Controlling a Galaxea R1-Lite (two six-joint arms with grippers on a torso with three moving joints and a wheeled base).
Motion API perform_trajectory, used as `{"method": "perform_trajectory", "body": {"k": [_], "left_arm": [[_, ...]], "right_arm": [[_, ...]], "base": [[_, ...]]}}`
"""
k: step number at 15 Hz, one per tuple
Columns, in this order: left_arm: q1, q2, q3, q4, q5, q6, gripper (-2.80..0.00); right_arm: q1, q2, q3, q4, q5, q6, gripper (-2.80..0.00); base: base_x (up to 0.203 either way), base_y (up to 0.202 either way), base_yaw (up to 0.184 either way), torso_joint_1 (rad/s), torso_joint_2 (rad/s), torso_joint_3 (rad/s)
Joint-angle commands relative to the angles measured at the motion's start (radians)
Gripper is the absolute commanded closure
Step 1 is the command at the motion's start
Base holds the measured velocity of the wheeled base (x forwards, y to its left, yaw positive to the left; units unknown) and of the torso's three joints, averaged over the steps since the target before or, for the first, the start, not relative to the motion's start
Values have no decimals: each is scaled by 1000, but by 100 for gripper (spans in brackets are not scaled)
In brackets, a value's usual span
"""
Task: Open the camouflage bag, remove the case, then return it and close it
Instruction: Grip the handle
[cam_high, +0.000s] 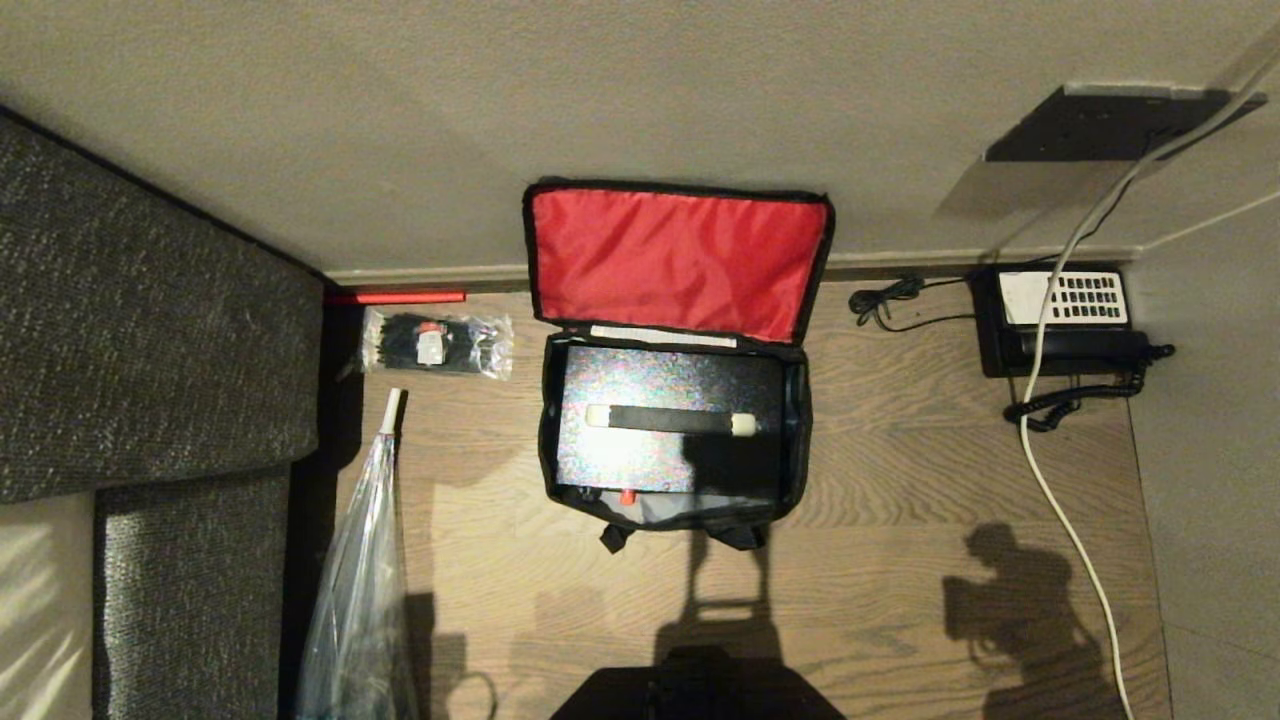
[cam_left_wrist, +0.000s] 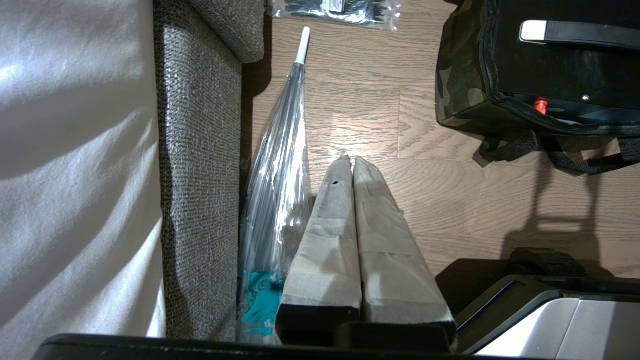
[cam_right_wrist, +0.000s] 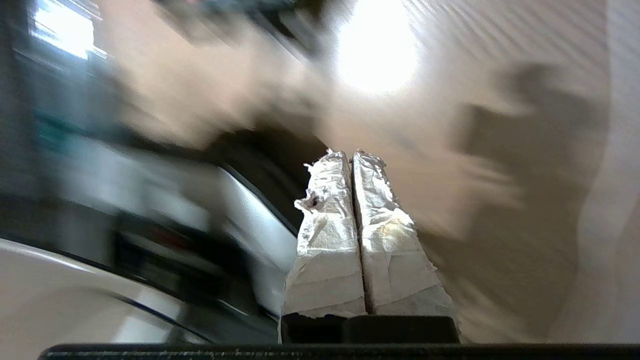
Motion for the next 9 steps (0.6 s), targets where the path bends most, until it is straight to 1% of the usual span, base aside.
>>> {"method": "perform_trajectory", "body": {"k": [1,2,4,7,8,9], "left_arm": [[0,-2,3,0,0,-1,0],[0,-2,3,0,0,-1,0],[0,-2,3,0,0,0,0],[0,-2,3,0,0,-1,0],[0,-2,3,0,0,-1,0],[0,-2,3,0,0,-1,0]], "right_arm": [[-64,-197,109,43,-115,-103,0],[-68,-232,120,15,-127,-102,0],[-70,-298,126,9,-138,-83,0],[-71,-374,160,-6,-196,-90,0],[-71,-376,165,-18,-202,-74,0],[-71,-378,176,-55,-207,-31,0]], "base": [[0,0,0,0,0,0],[0,0,0,0,0,0],[0,0,0,0,0,0],[0,0,0,0,0,0],[0,0,0,0,0,0],[0,0,0,0,0,0]]}}
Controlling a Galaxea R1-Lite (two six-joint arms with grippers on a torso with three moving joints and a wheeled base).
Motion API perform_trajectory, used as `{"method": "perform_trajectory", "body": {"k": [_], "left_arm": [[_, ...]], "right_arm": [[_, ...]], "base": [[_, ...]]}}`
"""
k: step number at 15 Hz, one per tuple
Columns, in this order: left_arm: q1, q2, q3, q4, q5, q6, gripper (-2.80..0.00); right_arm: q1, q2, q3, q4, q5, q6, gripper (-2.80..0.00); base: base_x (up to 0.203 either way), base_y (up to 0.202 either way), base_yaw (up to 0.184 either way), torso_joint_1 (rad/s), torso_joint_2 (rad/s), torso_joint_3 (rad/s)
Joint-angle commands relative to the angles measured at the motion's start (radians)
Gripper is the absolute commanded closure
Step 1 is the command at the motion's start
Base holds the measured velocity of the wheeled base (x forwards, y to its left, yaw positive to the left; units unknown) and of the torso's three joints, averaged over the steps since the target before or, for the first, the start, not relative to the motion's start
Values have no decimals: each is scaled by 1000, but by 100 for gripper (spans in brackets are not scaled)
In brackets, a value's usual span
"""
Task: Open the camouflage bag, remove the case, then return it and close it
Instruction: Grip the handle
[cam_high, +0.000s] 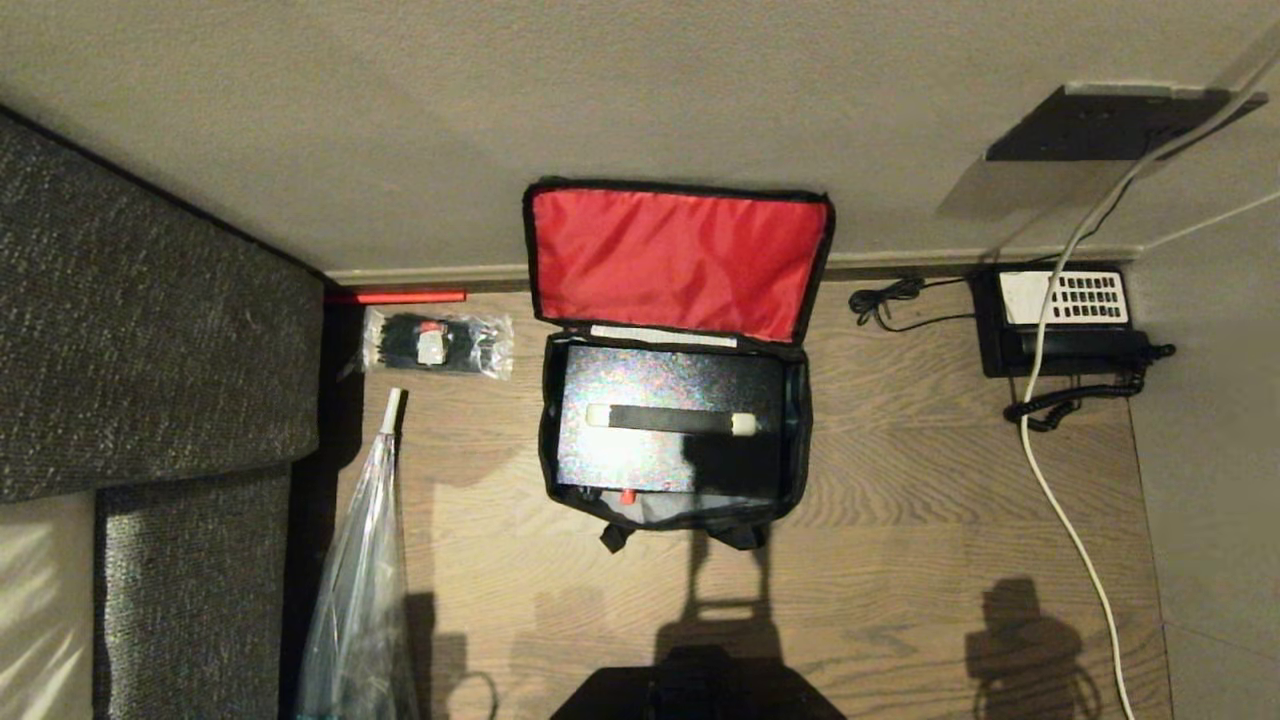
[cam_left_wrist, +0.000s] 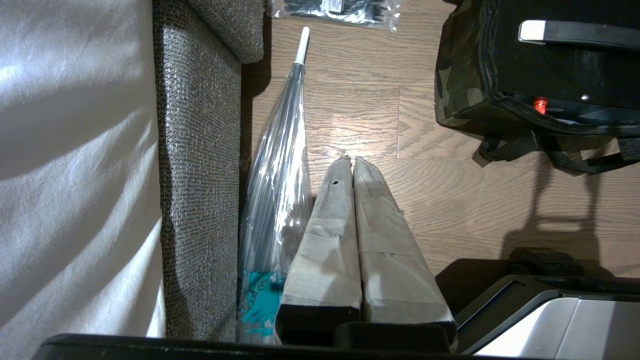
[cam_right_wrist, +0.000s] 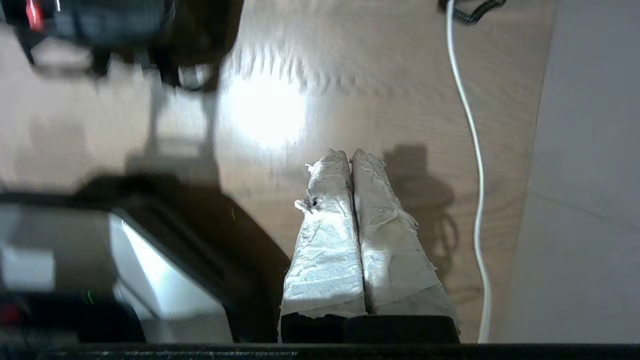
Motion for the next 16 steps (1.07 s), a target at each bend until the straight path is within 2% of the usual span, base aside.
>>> {"method": "perform_trajectory", "body": {"k": [1,3,16], "left_arm": [[1,-2,3,0,1,-1,0],[1,-2,3,0,1,0,0],[1,-2,3,3,1,-4,0]], "right_arm": [[0,-31,17,-19,-5,22,0],[0,-31,6,15,-5,22,0],[0,-31,6,16,-5,26,0]], "base": [[0,0,0,0,0,0],[0,0,0,0,0,0],[0,0,0,0,0,0]]}}
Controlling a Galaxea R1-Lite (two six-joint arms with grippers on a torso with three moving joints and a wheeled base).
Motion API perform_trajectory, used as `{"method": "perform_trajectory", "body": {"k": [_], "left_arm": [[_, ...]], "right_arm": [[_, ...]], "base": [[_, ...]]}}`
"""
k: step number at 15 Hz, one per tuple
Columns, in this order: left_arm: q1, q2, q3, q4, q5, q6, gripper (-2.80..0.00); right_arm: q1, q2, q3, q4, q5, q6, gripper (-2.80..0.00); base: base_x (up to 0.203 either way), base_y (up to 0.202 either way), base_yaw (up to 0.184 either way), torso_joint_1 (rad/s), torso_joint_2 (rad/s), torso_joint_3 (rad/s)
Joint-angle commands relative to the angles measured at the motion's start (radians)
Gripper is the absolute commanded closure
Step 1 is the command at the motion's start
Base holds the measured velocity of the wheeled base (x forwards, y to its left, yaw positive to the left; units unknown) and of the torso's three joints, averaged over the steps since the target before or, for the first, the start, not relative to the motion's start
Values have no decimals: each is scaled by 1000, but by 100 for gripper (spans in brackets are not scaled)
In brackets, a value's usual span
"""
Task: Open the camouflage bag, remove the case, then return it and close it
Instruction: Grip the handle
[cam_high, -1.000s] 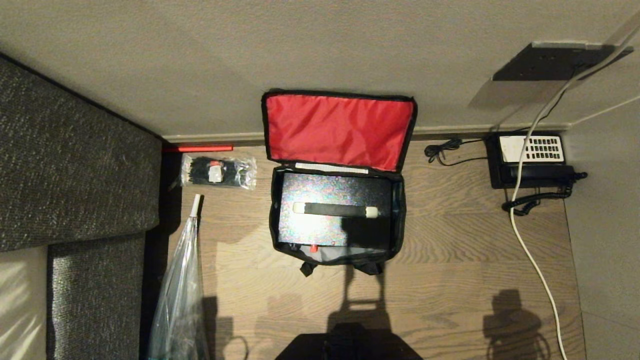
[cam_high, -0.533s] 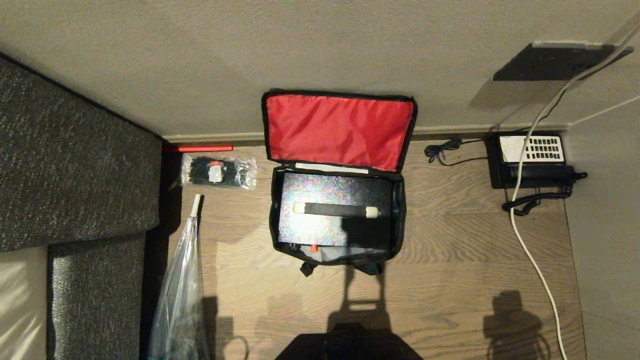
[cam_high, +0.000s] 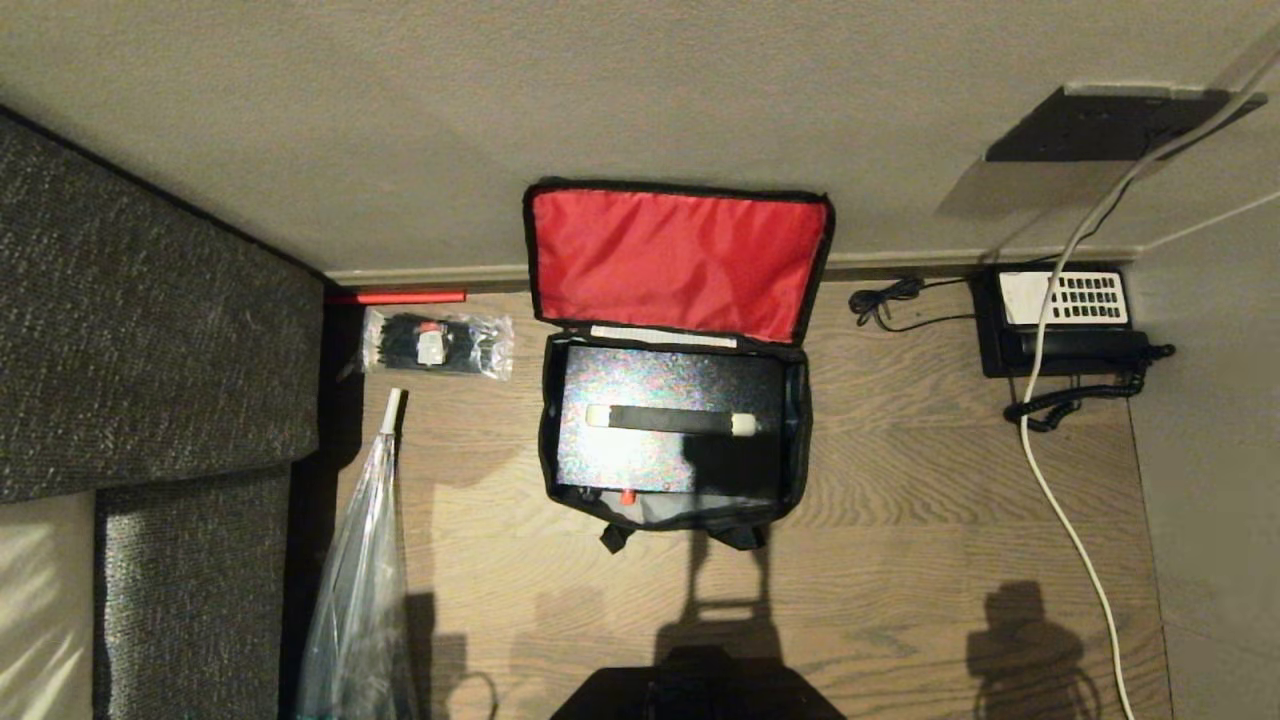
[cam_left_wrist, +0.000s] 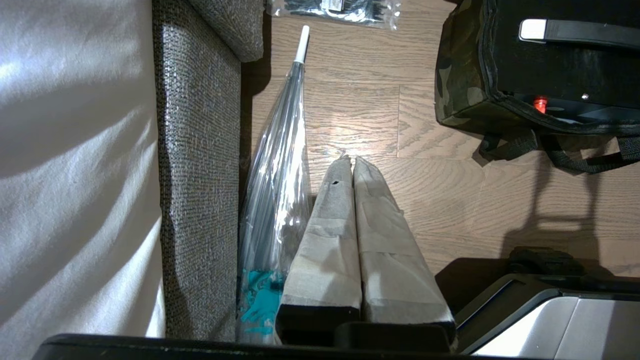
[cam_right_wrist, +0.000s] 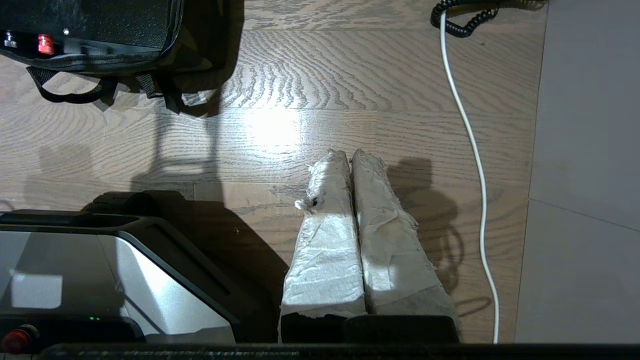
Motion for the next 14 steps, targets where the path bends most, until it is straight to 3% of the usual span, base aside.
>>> {"method": "perform_trajectory", "body": {"k": [1,14], "left_arm": [[0,-2,3,-1,2,-2,0],[0,-1,2,2,-1,3,0]], "right_arm": [[0,0,0,1,0,-1,0],[0,0,0,1,0,-1,0]], "base": [[0,0,0,0,0,0],[0,0,0,1,2,69]]}}
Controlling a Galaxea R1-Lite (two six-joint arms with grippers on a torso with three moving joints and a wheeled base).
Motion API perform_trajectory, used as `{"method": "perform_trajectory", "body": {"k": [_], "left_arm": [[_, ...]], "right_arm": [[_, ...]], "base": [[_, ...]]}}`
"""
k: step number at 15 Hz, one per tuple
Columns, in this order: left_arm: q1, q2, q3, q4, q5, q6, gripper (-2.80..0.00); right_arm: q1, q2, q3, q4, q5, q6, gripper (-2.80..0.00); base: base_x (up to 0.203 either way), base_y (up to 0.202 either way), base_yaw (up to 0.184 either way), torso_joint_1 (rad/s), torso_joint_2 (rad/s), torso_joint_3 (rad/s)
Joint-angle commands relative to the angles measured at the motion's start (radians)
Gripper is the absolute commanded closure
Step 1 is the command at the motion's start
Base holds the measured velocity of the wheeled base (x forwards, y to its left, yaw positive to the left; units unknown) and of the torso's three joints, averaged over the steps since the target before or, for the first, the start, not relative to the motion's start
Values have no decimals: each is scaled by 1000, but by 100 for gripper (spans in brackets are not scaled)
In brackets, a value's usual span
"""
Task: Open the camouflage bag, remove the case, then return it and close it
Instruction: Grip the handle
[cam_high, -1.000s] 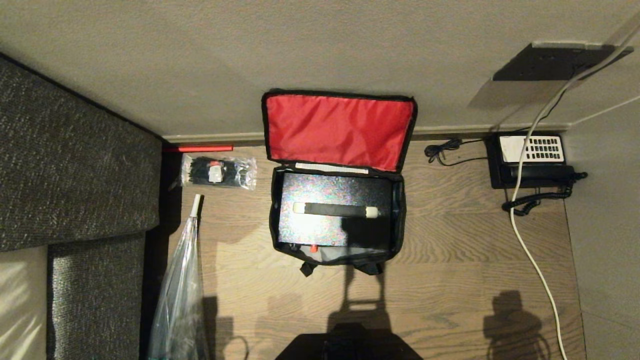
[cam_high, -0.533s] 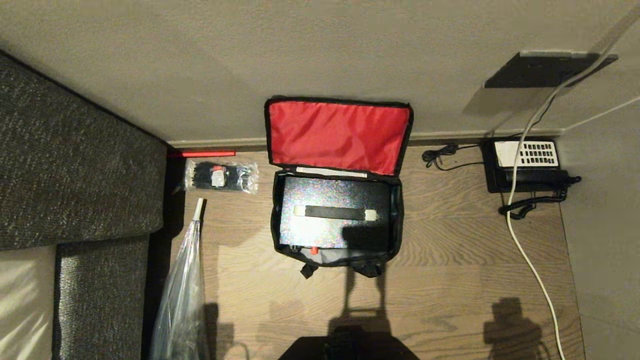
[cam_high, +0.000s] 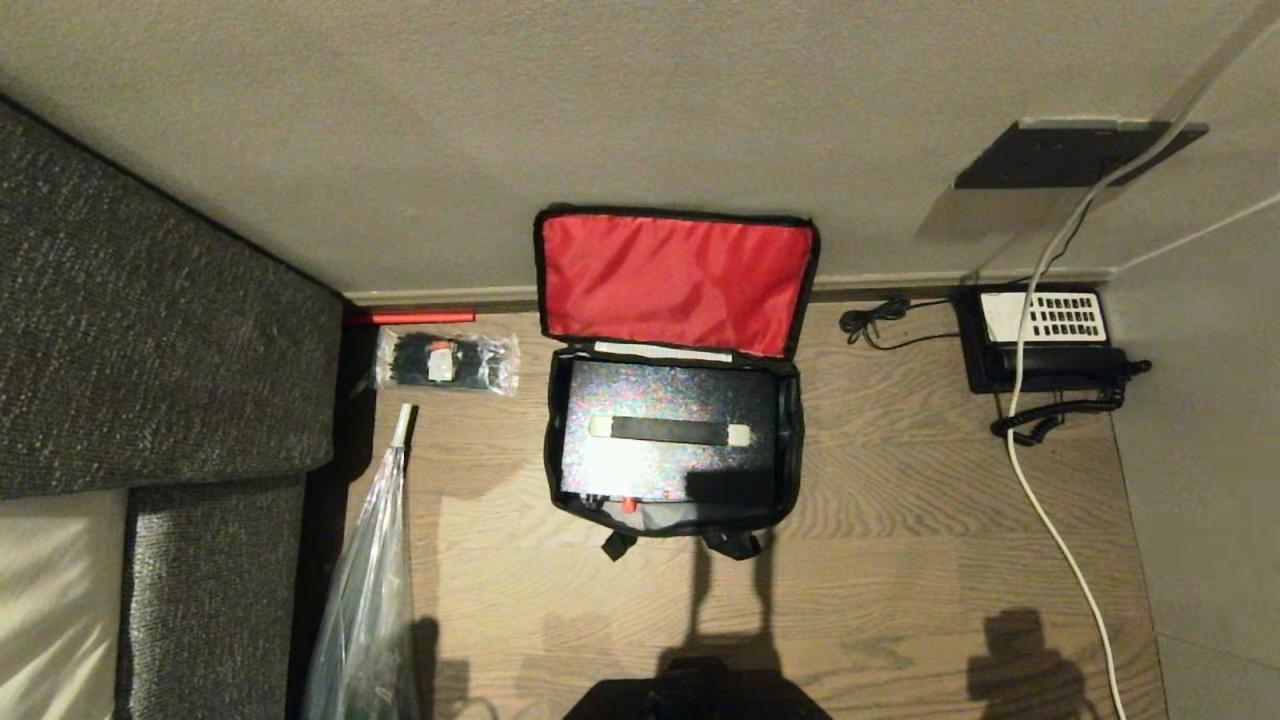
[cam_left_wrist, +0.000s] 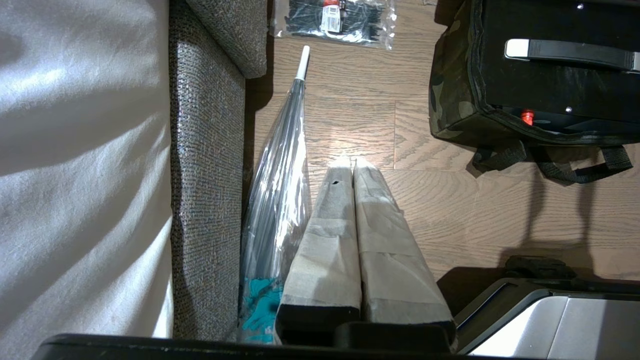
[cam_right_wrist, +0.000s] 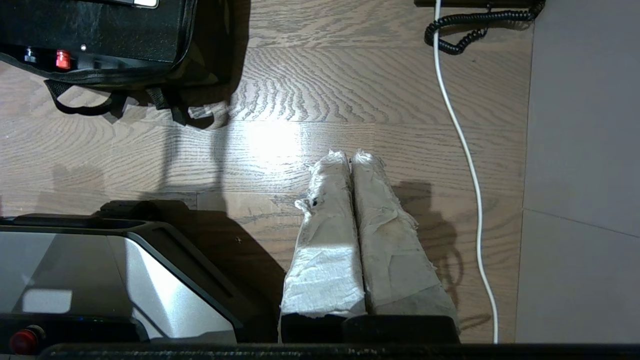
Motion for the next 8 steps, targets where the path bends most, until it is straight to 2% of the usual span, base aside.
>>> {"method": "perform_trajectory", "body": {"k": [1,8], "left_arm": [[1,-2,2,1,0,-2,0],[1,-2,3,-2,3,-5,0]], "right_arm": [[0,-1,0,1,0,0,0],[0,-1,0,1,0,0,0]], "base": [[0,0,0,0,0,0],[0,0,0,0,0,0]]}}
